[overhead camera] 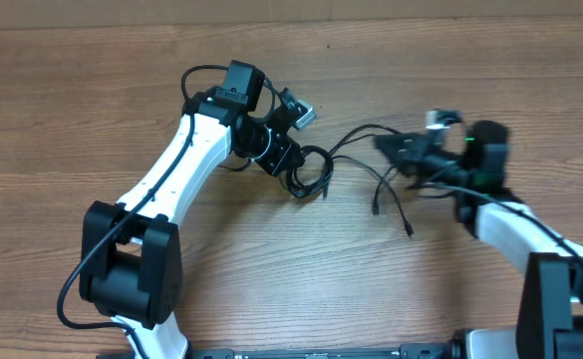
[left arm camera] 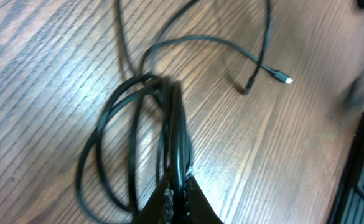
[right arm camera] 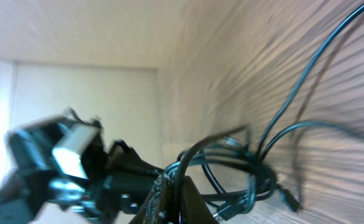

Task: Untangle cables

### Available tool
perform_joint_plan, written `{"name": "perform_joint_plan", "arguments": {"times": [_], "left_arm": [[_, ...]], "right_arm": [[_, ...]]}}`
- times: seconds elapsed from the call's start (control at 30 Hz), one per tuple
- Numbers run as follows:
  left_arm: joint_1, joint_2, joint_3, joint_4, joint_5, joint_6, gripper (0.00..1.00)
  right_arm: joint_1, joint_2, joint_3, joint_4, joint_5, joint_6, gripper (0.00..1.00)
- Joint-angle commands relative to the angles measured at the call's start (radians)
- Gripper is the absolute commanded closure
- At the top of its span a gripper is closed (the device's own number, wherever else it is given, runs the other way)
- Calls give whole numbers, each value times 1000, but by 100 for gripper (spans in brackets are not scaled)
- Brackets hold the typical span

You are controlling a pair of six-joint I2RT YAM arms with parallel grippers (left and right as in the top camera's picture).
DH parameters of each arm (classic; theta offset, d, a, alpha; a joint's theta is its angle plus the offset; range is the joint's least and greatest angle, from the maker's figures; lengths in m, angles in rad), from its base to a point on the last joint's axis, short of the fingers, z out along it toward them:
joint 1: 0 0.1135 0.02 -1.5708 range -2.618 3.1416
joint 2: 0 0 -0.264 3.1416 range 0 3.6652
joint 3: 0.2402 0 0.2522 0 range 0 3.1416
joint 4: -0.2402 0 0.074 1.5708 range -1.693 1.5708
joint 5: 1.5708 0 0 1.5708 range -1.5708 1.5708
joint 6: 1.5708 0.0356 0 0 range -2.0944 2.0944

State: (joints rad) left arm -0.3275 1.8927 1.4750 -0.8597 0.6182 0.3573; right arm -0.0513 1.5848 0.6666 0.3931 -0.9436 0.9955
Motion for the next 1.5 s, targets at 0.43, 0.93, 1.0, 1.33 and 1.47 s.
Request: {"name": "perform_joint_plan", "arguments": {"times": [0.43,0.93,1.0,1.33,1.47], "left_arm": [[-26,6,-2,4,-28,-22,66],[-36,10,-3,80,-351,-666,0],[-52,13,-3,88,-308,-584,3],[-158,63,-3,215,-349,-522,0],[-163,95,-3,219,-348,-522,0]], "right_arm": [[-140,-31,8,-146,-11,-298,0],[-99,-31,9,-550,239,-402,0],[-99,-31,9,-581,239,-403,1],[-99,-31,8,-635,268,-432,0],[-99,-31,8,-634,332,-432,0]]}}
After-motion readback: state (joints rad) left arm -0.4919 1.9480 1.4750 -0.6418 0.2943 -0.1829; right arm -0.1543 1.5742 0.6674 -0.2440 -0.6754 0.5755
